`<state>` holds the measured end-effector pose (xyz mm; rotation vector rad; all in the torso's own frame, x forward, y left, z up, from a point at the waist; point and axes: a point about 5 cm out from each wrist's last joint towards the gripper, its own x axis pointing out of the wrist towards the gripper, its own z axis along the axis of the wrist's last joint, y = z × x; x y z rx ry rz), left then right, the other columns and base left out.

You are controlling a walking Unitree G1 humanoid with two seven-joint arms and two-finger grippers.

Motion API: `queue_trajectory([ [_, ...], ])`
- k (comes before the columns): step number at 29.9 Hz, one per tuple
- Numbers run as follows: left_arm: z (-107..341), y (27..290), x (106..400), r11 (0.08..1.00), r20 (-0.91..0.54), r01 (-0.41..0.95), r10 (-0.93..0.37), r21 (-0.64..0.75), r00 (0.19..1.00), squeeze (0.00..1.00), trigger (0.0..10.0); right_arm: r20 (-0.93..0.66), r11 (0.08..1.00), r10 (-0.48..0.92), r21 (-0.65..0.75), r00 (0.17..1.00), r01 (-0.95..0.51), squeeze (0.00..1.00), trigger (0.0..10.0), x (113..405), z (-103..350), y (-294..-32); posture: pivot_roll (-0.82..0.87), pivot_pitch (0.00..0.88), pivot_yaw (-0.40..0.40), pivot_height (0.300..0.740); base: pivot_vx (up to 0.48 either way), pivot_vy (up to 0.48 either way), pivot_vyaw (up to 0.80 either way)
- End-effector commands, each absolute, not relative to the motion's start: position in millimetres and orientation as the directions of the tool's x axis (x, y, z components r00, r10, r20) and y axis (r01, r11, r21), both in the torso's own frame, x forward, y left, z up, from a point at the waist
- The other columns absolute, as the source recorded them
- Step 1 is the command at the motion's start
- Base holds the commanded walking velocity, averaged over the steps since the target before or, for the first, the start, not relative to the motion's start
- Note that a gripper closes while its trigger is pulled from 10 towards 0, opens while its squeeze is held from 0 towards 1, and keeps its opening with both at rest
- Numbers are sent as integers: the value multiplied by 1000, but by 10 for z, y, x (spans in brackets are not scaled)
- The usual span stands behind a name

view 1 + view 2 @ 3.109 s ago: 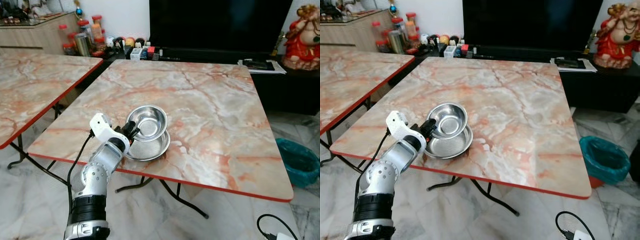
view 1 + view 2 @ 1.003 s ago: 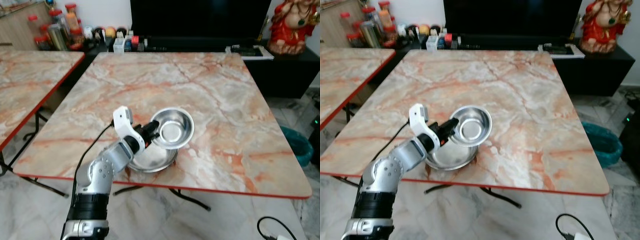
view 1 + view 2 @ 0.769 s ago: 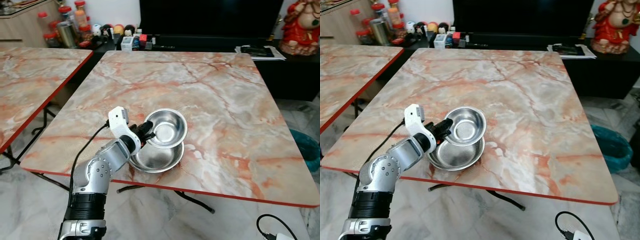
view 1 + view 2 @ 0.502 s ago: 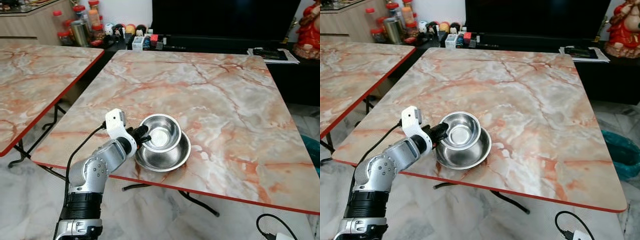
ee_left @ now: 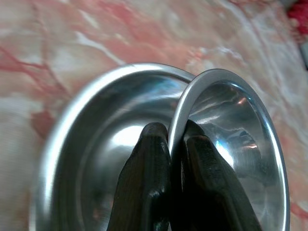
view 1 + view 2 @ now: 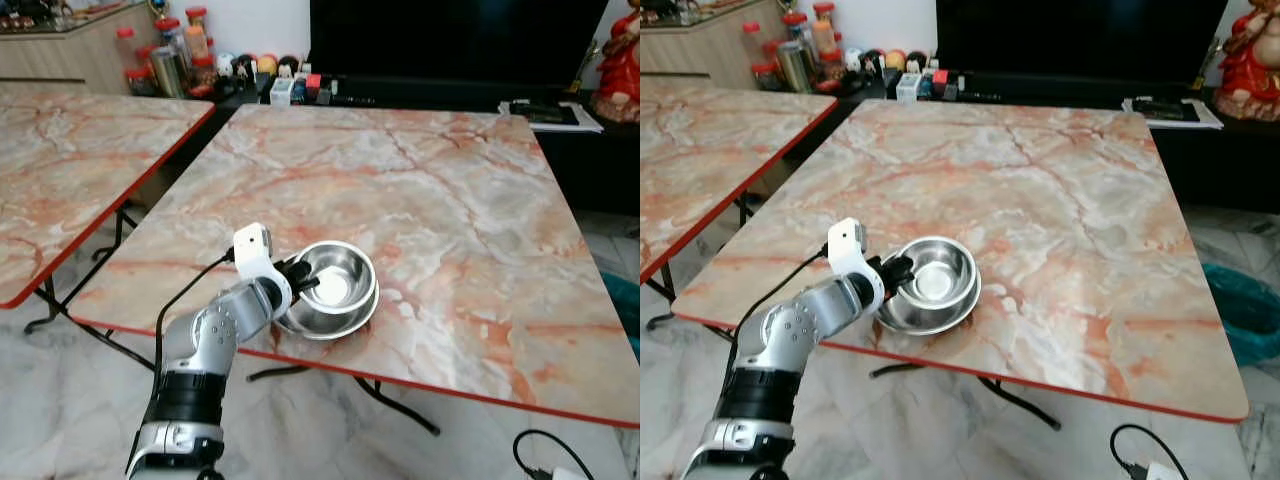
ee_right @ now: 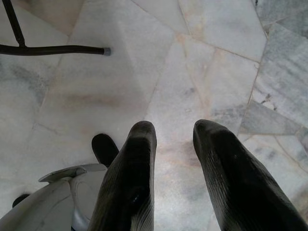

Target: Setting the table

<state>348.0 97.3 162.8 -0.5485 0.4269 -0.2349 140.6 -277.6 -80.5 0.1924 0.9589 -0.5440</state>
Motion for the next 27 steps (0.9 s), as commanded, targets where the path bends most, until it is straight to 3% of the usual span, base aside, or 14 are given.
queue_trajectory([
  [1,1659,1020,3515,837,-327,70,-287,-542,900,0,10000,-822,844,-355,-77,445,531,0,10000,1383,-817,-2767,-3,72,48,740,0,0,0],
  [27,1605,970,3570,826,-356,19,-264,-564,897,0,10000,-822,844,-354,-75,447,531,0,10000,1390,-815,-2766,-5,79,48,740,0,0,0],
])
